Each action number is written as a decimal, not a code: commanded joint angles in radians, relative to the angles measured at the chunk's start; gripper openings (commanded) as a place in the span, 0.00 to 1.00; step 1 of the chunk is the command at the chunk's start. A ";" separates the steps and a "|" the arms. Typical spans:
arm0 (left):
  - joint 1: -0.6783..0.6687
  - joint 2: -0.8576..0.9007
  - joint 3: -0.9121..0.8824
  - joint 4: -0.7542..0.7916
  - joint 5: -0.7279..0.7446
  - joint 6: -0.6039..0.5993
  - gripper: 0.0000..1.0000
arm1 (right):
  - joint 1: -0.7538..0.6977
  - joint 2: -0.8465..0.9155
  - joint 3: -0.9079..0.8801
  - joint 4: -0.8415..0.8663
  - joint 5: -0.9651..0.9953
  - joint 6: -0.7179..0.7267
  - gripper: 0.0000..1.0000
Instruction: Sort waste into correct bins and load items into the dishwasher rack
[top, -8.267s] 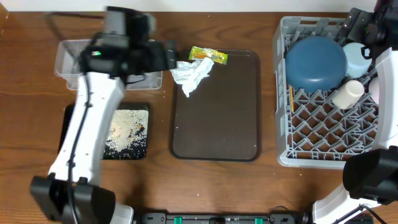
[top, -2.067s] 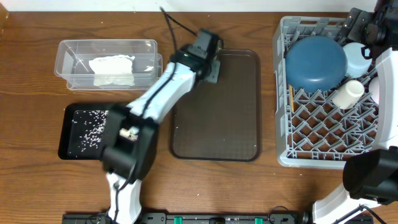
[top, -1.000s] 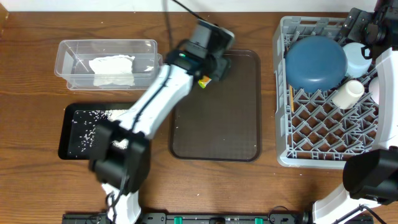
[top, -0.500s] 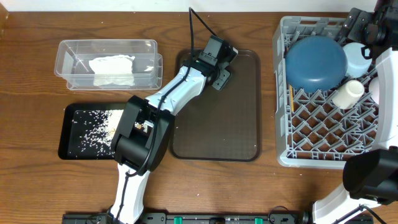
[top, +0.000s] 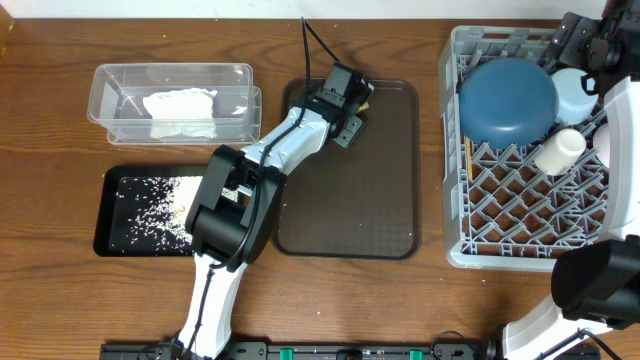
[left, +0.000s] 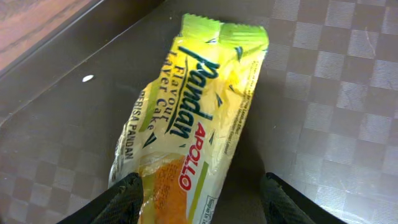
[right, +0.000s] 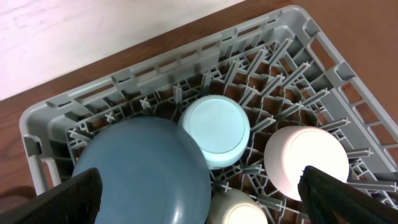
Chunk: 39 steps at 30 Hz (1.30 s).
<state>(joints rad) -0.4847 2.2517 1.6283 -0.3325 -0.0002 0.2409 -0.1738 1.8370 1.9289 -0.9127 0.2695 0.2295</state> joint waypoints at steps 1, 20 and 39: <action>0.004 0.016 0.004 -0.008 -0.008 0.012 0.59 | -0.003 -0.024 0.006 -0.001 0.011 -0.006 0.99; 0.003 -0.076 0.004 -0.025 0.011 -0.155 0.06 | -0.003 -0.024 0.006 -0.001 0.011 -0.006 0.99; 0.388 -0.397 0.003 -0.100 0.011 -1.167 0.06 | -0.003 -0.024 0.006 -0.001 0.011 -0.006 0.99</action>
<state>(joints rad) -0.1539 1.8511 1.6291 -0.3939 0.0189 -0.5823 -0.1738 1.8370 1.9289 -0.9127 0.2695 0.2295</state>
